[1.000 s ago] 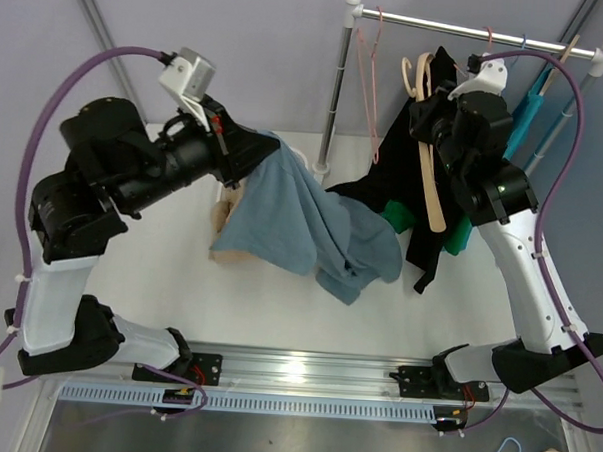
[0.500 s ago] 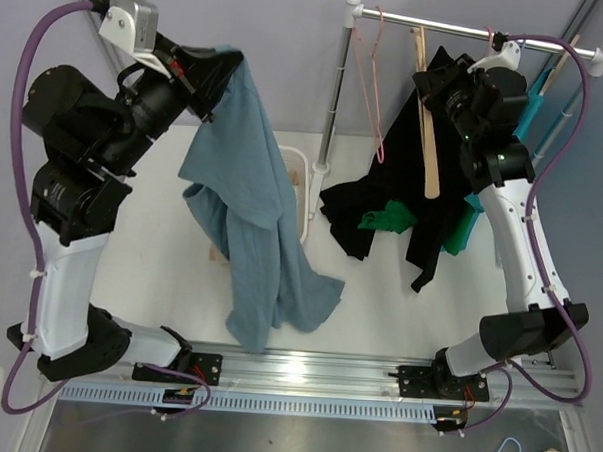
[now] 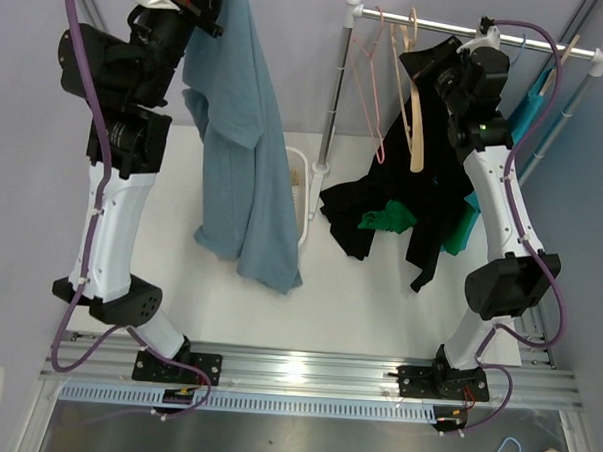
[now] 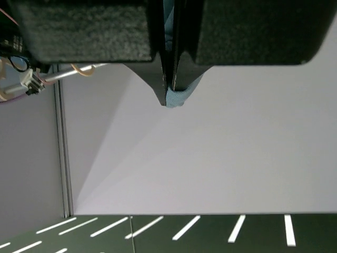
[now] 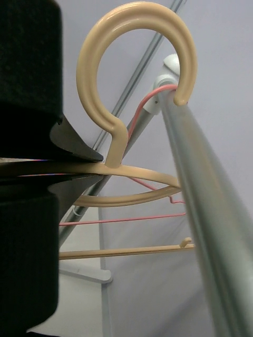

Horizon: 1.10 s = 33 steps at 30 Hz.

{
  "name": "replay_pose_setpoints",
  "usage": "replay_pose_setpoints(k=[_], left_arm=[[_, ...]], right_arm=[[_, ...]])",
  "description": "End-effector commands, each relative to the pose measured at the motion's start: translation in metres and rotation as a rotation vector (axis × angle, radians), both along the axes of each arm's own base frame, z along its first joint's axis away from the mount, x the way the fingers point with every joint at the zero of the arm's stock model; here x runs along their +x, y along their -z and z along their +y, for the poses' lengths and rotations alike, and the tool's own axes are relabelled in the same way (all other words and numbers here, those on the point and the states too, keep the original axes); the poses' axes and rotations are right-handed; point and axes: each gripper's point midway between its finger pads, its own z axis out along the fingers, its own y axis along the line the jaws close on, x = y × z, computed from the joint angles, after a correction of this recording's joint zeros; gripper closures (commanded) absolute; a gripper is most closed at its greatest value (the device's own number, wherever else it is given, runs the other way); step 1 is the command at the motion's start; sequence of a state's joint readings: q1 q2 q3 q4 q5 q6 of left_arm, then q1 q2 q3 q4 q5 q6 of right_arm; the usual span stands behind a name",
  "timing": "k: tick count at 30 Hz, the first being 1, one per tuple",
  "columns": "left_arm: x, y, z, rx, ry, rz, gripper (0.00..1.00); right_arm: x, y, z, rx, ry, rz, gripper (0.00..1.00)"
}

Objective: Remove the t-shirt from the hanger

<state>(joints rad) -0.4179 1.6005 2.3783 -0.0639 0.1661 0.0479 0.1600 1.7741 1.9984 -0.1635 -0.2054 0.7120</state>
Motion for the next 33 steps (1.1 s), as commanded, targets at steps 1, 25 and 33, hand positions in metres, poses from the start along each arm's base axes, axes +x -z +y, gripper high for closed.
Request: replay_pose_setpoints(k=[1, 25, 33], left_arm=[[-0.062, -0.073, 0.032, -0.074, 0.001, -0.319, 0.99], [0.250, 0.178, 0.073, -0.228, -0.270, 0.446, 0.99], [0.247, 0.365, 0.048, -0.318, -0.221, 1.051, 0.99]], right_arm=[[-0.009, -0.058, -0.003, 0.038, -0.020, -0.163, 1.00], [0.025, -0.026, 0.008, 0.006, -0.048, -0.112, 1.00], [0.028, -0.018, -0.001, -0.001, 0.005, -0.087, 1.00]])
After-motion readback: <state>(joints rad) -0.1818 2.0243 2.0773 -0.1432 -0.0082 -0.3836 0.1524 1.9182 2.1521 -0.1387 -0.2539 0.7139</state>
